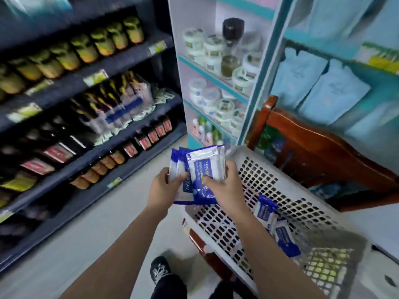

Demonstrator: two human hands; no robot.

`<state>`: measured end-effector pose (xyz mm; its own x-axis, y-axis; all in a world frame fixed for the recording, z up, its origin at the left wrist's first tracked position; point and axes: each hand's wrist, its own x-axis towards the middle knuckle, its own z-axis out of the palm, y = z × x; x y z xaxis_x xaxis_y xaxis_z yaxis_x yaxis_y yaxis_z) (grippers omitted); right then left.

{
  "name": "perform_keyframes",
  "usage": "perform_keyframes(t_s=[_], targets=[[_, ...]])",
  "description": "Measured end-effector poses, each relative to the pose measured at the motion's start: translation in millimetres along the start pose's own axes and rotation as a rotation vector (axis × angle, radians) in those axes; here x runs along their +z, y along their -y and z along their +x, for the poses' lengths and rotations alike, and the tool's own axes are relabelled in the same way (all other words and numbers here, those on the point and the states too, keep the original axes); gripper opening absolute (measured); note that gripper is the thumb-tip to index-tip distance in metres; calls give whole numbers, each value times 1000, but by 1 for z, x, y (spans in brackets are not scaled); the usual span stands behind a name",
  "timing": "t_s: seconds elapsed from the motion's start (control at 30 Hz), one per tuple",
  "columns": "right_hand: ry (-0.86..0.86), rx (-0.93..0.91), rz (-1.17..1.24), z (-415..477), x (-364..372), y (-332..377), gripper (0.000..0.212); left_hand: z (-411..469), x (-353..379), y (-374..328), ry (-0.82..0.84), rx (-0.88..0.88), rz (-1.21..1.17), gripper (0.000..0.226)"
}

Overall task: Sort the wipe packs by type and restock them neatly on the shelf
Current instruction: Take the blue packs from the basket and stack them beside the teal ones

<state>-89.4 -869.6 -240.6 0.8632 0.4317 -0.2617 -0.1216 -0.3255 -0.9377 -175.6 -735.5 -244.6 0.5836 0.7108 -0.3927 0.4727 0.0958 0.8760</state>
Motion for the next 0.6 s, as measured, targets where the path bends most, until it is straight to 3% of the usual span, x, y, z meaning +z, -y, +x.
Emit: perform_keyframes(t_s=[0.13,0.33,0.4,0.6], targets=[[78,-118,-22,6,67,53,47,14,-80,-15,-74,50,-35,14],[176,-229,-21,20,181,123,53,43,-218,-28,68,46,-157,52],[209,-263,-22,24,217,145,54,49,-257,-37,53,65,-200,47],[274,-382,-66,40,301,210,50,78,-351,-72,-199,164,-243,27]])
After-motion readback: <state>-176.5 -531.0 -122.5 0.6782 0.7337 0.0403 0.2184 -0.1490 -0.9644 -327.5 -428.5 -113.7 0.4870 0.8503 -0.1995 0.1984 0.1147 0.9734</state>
